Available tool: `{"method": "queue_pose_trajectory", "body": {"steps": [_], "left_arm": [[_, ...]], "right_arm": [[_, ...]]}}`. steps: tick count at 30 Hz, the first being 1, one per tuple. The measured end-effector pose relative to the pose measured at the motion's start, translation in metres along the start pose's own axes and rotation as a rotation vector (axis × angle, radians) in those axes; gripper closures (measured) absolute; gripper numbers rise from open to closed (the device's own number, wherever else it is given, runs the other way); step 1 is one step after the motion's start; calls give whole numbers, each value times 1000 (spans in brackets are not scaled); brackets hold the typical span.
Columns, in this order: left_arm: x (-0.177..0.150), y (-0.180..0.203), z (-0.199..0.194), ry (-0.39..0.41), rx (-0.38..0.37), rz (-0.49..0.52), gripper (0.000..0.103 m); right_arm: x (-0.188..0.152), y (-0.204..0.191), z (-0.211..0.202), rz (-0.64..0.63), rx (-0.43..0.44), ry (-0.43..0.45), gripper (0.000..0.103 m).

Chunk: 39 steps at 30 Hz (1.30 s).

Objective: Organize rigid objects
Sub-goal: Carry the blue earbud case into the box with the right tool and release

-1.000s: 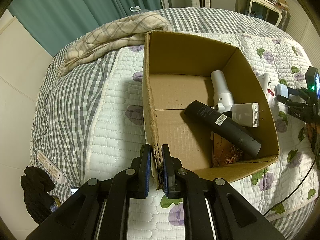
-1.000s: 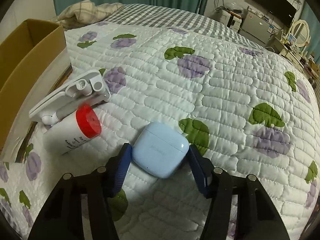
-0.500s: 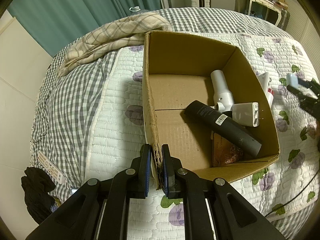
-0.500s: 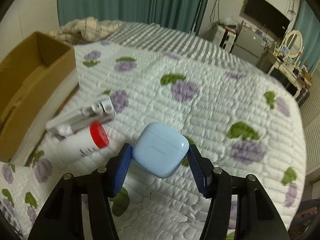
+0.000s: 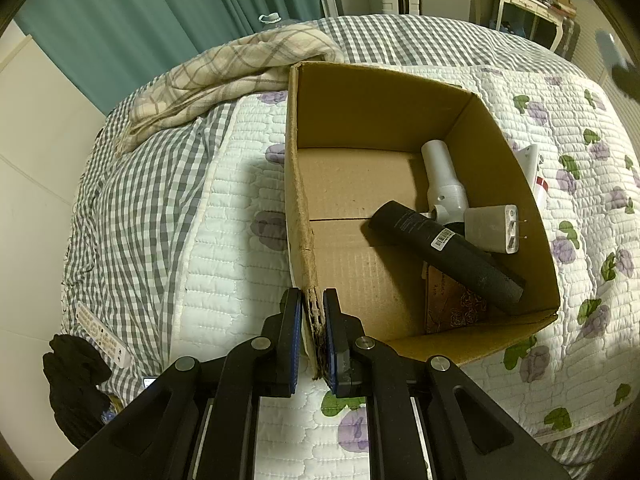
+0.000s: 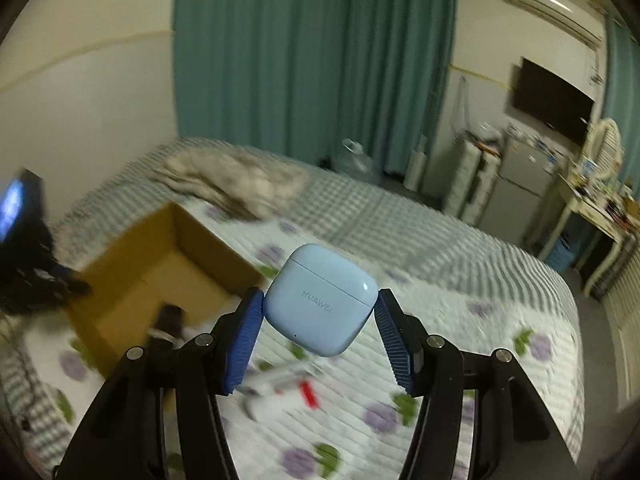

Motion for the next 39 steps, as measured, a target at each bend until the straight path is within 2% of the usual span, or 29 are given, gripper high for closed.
{"method": "queue_pose_trajectory", "body": {"steps": [3, 6, 14, 19, 26, 33, 34, 35, 36, 39], "left_arm": [[0, 0, 0, 1, -1, -2, 93], [0, 0, 1, 3, -5, -2, 93], [0, -1, 1, 7, -10, 2, 93], [0, -1, 1, 8, -13, 0, 93], [0, -2, 3, 5, -12, -1, 93], [0, -3, 3, 7, -10, 0, 93], [0, -3, 4, 6, -11, 0, 93], [-1, -3, 3, 5, -11, 0, 93], [-1, -2, 3, 7, -10, 0, 93], [0, -3, 4, 6, -9, 1, 93]], "right_arm": [[9, -34, -1, -30, 57, 21, 46], [8, -71, 10, -56, 111, 3, 46], [-24, -142, 42, -115, 206, -91, 46], [-45, -163, 60, -162, 232, -151, 46], [-60, -172, 76, -174, 236, -205, 46], [-60, -170, 78, -159, 245, -209, 45], [-59, -167, 76, -148, 239, -196, 38], [-57, -162, 71, -123, 230, -174, 22], [-55, -157, 67, -103, 226, -156, 16], [-44, -138, 51, -53, 227, -103, 14]]}}
Point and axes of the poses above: each gripper's, at about its wrist camera, not at the fingertips, and z roughly the way its jaws point, y to its right, x to its top, the point moved 1 cm from there along z, roughly the way its jaws point, and after that the axes turned 13 degrees about -x, right-handed, at the moved point
